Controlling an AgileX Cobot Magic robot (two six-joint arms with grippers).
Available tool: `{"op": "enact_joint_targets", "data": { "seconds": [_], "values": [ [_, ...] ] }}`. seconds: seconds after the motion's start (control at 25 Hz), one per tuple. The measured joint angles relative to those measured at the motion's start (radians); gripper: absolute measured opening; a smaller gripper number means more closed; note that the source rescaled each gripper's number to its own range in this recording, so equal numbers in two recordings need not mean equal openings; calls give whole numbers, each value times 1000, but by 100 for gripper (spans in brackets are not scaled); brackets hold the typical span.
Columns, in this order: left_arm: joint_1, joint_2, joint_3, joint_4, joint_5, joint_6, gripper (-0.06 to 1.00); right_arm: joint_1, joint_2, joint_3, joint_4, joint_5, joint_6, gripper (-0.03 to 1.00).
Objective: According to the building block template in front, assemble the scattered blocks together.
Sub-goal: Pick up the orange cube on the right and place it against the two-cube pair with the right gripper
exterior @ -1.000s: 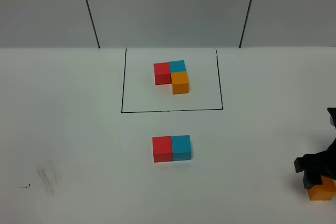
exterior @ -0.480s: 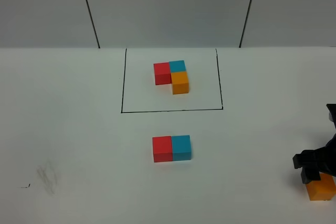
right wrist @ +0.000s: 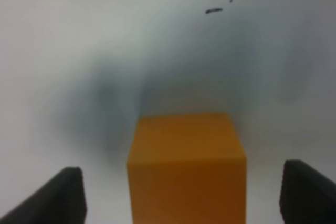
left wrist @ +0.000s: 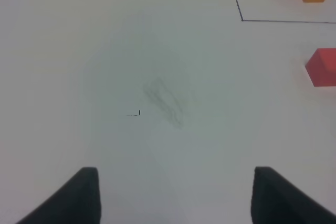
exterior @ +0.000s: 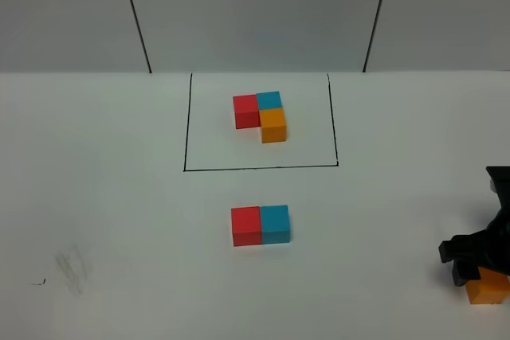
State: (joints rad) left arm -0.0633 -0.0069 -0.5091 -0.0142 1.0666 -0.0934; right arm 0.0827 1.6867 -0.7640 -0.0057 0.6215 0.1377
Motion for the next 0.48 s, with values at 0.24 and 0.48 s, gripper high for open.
{"op": "enact_joint_targets", "data": {
  "seconds": [0.24,0.48],
  "values": [
    [0,0,0,0,0,0,96,0,49,0,0,-15,-1,57],
    [0,0,0,0,0,0,96,0,86,0,0,-30,-1,56]
  ]
}}
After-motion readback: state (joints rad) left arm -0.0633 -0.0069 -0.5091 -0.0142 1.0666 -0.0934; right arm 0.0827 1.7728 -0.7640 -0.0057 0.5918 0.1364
